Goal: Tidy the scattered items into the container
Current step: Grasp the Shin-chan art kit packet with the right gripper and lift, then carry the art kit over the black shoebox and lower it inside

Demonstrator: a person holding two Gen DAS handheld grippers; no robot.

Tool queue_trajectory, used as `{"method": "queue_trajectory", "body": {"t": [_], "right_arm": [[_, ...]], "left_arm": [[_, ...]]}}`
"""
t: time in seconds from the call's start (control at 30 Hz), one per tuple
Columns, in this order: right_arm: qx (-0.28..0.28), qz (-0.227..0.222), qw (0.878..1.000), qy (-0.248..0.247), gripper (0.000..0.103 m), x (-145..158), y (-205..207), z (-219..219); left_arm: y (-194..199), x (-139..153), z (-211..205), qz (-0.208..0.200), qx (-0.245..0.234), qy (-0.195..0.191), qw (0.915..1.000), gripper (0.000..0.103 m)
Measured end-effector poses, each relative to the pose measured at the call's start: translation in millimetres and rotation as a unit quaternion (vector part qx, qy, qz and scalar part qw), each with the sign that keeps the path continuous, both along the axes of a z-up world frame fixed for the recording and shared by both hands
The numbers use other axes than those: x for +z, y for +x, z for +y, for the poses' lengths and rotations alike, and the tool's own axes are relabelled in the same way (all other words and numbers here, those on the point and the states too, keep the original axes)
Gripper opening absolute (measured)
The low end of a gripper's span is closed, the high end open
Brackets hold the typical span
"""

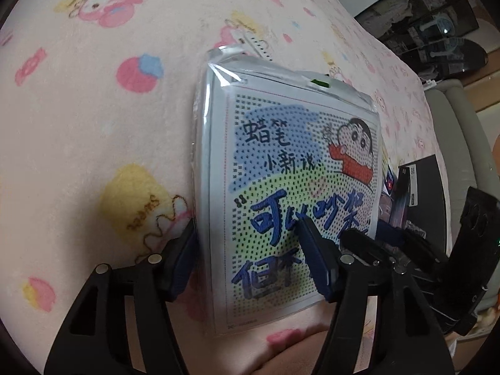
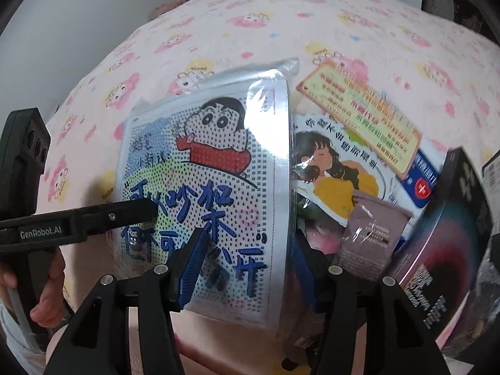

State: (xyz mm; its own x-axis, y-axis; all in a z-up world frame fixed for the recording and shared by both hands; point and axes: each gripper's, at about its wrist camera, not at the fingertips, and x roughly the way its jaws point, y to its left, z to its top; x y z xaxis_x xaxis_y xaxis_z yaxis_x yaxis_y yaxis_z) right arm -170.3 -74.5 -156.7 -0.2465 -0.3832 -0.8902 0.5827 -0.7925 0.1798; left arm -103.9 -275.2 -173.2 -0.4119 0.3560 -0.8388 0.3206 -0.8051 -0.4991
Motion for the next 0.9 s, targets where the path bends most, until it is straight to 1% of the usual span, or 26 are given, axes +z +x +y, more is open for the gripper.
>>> {"method": "queue_trajectory", "body": {"t": [0.07, 0.17, 0.27, 0.37, 0.53, 0.63, 0.77, 0.9], "right_arm": [[-0.002, 0.004, 1.0, -0.009, 0.05, 8, 2, 3], [-0.007, 0.01, 1.0, -0.028, 0.049, 25, 7, 15], [-0.013, 0.032, 0.999, -0.037, 0.049, 53, 18, 31], [-0.021, 0.052, 0.997, -0.045, 0.049, 78, 26, 56], [-0.054, 0.079, 0.994, -0.059, 0.049, 110, 30, 119], [-0.078, 0.088, 0.991, -0.063, 0.049, 119, 28, 158], [-0.105, 0.095, 0.988, -0.058, 0.049, 126, 16, 205], [-0.126, 0.112, 0.985, -0.047, 0.049, 134, 3, 252]], "left_arm": [[6, 10, 1, 0.005, -0.007, -0.008, 0.9999, 0.064], [24, 34, 8, 0.028, -0.017, -0.025, 0.9992, 0.062], [24, 63, 26, 0.053, -0.031, -0.036, 0.9974, 0.062], [24, 90, 51, 0.076, -0.051, -0.046, 0.9947, 0.062], [20, 123, 102, 0.106, -0.096, -0.058, 0.988, 0.061], [10, 133, 143, 0.116, -0.116, -0.06, 0.9846, 0.061], [-7, 140, 198, 0.123, -0.142, -0.059, 0.9805, 0.061], [-33, 146, 251, 0.126, -0.174, -0.049, 0.9754, 0.061]]}}
